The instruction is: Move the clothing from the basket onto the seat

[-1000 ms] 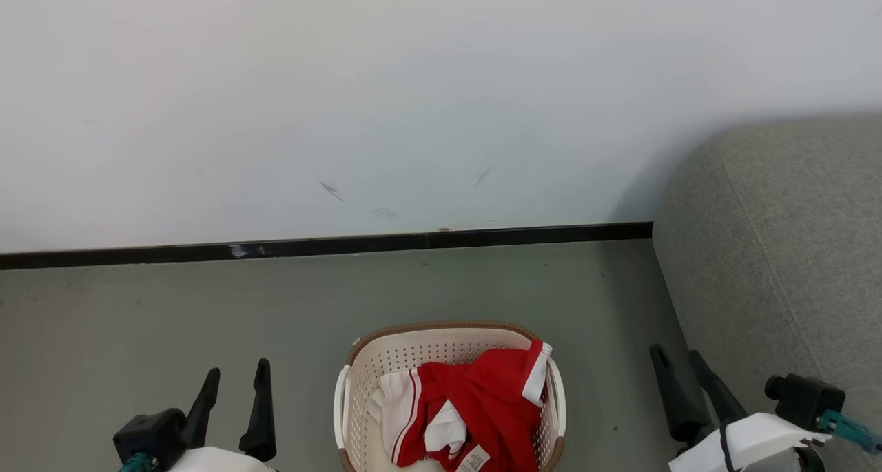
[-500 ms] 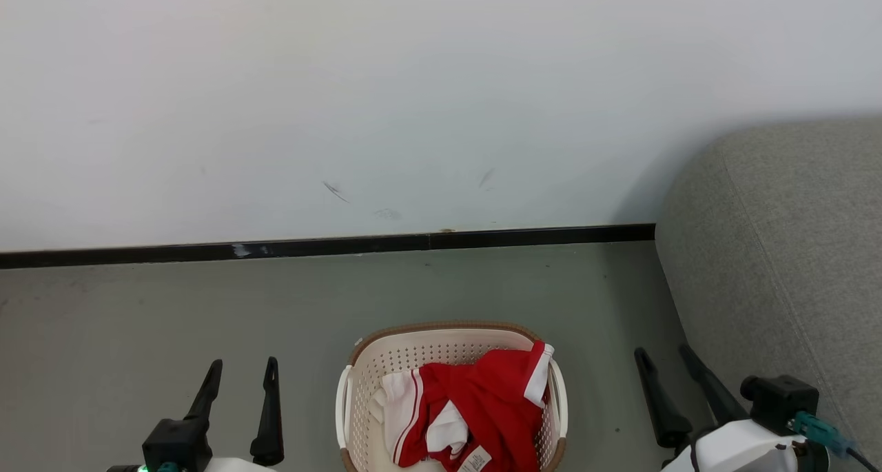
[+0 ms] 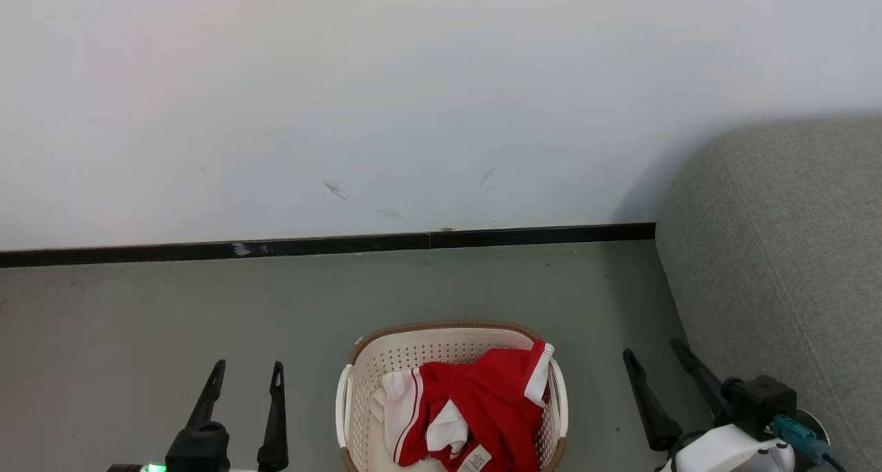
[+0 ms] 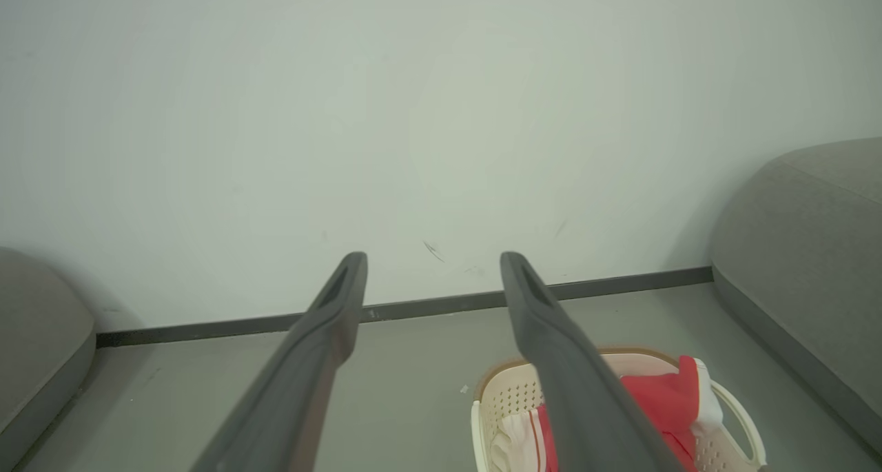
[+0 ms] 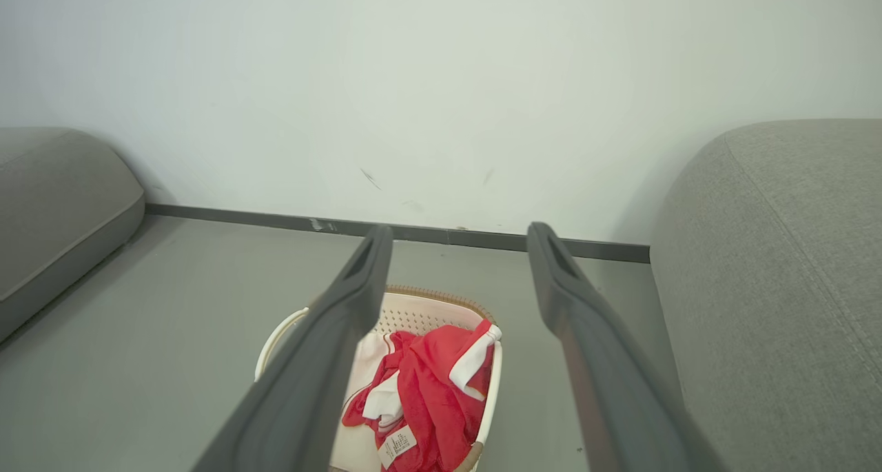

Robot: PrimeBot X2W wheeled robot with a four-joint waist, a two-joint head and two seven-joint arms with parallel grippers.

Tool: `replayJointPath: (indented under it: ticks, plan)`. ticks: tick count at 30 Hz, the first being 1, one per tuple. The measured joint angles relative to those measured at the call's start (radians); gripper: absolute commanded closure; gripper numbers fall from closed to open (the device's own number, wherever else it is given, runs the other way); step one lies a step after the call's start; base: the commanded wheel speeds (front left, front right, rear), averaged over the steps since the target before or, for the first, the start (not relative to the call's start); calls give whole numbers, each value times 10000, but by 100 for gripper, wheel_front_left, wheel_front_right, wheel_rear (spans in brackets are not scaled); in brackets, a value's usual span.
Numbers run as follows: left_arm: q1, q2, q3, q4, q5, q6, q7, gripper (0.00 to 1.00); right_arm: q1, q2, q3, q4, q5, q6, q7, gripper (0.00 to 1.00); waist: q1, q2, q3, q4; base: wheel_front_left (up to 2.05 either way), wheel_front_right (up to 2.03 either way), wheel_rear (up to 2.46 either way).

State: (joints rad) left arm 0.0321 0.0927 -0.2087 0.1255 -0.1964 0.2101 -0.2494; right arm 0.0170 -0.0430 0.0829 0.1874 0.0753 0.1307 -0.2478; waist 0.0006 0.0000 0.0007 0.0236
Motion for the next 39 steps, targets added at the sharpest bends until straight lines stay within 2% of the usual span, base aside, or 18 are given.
replayJointPath:
  ticks: [39]
  plan:
    - [-6, 79, 316, 629, -117, -107, 0, 0, 21, 8, -111, -222, 100, 0, 0, 0, -3, 0, 274, -45, 0, 0, 0]
